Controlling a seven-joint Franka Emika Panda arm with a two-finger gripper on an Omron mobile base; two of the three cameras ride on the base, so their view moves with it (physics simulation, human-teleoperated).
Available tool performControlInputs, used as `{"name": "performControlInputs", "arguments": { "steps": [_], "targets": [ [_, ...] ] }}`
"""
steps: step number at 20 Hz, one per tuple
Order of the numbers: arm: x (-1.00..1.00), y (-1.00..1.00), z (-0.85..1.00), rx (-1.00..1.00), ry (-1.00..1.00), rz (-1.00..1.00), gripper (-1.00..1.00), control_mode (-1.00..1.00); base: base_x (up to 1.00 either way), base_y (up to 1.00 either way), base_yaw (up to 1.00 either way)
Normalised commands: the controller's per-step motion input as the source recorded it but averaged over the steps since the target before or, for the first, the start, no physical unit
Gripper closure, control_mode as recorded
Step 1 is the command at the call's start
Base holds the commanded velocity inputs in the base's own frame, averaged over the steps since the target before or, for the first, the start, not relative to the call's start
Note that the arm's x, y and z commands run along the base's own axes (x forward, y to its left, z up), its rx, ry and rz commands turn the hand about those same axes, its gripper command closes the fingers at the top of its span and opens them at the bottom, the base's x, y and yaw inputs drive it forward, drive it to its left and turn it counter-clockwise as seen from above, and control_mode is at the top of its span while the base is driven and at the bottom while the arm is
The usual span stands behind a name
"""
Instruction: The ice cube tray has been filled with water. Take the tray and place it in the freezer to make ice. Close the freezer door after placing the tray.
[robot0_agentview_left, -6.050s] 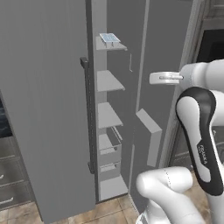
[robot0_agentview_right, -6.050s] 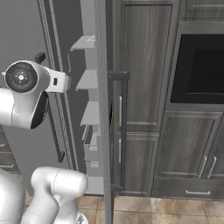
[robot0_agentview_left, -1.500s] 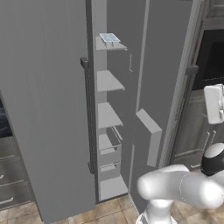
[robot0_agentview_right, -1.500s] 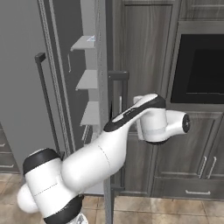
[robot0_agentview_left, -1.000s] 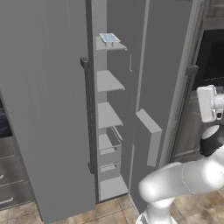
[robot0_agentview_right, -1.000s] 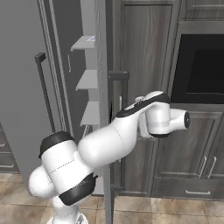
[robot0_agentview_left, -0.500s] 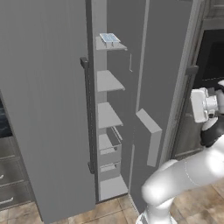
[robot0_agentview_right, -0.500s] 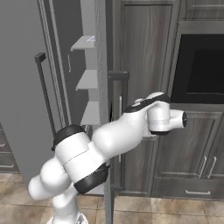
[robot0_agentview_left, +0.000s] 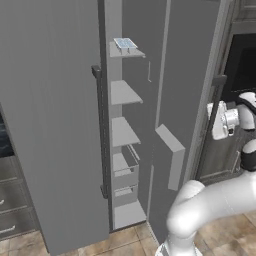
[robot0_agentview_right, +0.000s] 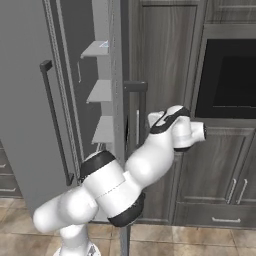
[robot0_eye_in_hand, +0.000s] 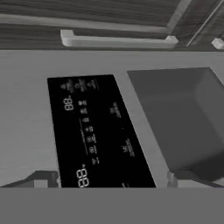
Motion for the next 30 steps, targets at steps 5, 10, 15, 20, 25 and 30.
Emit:
{"name": "performControlInputs", "arguments": {
  "steps": [5, 10, 15, 20, 25, 30],
  "targets": [
    [0.19, 0.7, -0.19, 0.0, 0.0, 0.14, -1.0, -1.0, 0.0, 0.0, 0.0],
    [0.03, 0.91, -0.19, 0.0, 0.0, 0.11, -1.0, -1.0, 0.0, 0.0, 0.0],
    [0.0, 1.0, -0.21, 0.0, 0.0, 0.08, -1.0, -1.0, 0.0, 0.0, 0.0],
    [0.0, 1.0, -0.17, 0.0, 0.0, 0.03, -1.0, -1.0, 0.0, 0.0, 0.0],
    [0.06, 0.94, -0.08, -0.02, -0.04, -0.05, -1.0, -1.0, 0.0, 0.0, 0.0],
    [0.25, 1.0, -0.06, -0.03, -0.07, -0.21, -1.0, -1.0, 0.0, 0.0, 0.0]
  ]
}}
